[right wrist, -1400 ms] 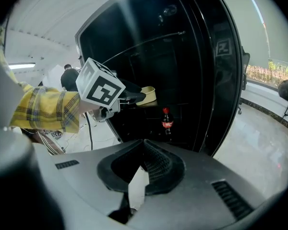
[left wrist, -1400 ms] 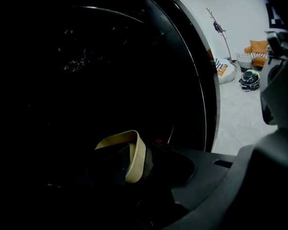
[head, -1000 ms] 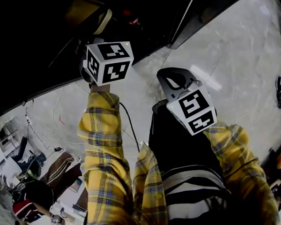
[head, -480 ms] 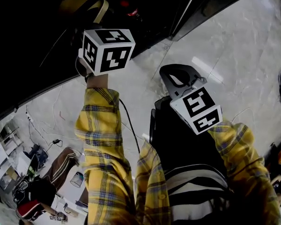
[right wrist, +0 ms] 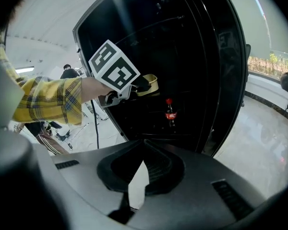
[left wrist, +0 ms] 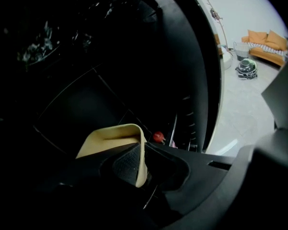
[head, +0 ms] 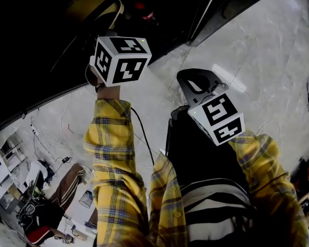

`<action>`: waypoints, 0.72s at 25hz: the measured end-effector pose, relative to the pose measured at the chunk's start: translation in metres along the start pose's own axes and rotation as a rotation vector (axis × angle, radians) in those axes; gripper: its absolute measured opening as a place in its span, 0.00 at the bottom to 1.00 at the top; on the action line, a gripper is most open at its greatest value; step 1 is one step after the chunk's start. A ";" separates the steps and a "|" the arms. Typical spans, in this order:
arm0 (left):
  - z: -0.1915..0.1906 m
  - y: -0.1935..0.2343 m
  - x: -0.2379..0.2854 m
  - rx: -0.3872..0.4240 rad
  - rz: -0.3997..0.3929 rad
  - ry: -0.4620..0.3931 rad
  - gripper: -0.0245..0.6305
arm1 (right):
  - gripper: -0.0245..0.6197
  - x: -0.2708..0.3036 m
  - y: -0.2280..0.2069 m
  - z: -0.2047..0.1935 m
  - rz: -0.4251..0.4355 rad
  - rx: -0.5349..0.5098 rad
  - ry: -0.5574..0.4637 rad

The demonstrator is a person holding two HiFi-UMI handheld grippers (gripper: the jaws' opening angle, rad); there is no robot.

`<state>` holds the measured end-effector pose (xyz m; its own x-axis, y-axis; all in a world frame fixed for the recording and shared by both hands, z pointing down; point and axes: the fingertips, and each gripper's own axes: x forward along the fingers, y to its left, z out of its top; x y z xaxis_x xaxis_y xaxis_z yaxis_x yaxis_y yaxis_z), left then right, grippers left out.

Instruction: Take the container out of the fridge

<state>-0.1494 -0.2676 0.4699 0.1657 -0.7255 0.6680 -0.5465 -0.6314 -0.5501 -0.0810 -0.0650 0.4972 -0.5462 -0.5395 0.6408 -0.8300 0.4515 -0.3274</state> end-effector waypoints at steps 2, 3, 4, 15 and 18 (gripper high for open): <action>-0.002 -0.003 -0.005 0.022 -0.008 -0.004 0.09 | 0.08 -0.001 -0.001 0.004 -0.011 -0.002 -0.009; -0.003 -0.004 -0.008 0.029 -0.013 -0.006 0.09 | 0.08 -0.002 -0.002 0.005 -0.018 -0.007 -0.013; -0.004 -0.006 -0.010 0.033 -0.019 -0.010 0.09 | 0.08 -0.003 -0.003 0.006 -0.026 -0.013 -0.017; -0.007 -0.031 -0.039 0.054 -0.111 -0.032 0.09 | 0.08 -0.018 -0.007 0.035 -0.043 -0.029 -0.045; -0.006 -0.038 -0.046 0.048 -0.127 -0.037 0.09 | 0.08 -0.023 -0.015 0.042 -0.054 -0.045 -0.053</action>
<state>-0.1416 -0.2085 0.4628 0.2618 -0.6478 0.7154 -0.4795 -0.7306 -0.4861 -0.0607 -0.0895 0.4583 -0.5069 -0.6002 0.6187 -0.8533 0.4513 -0.2612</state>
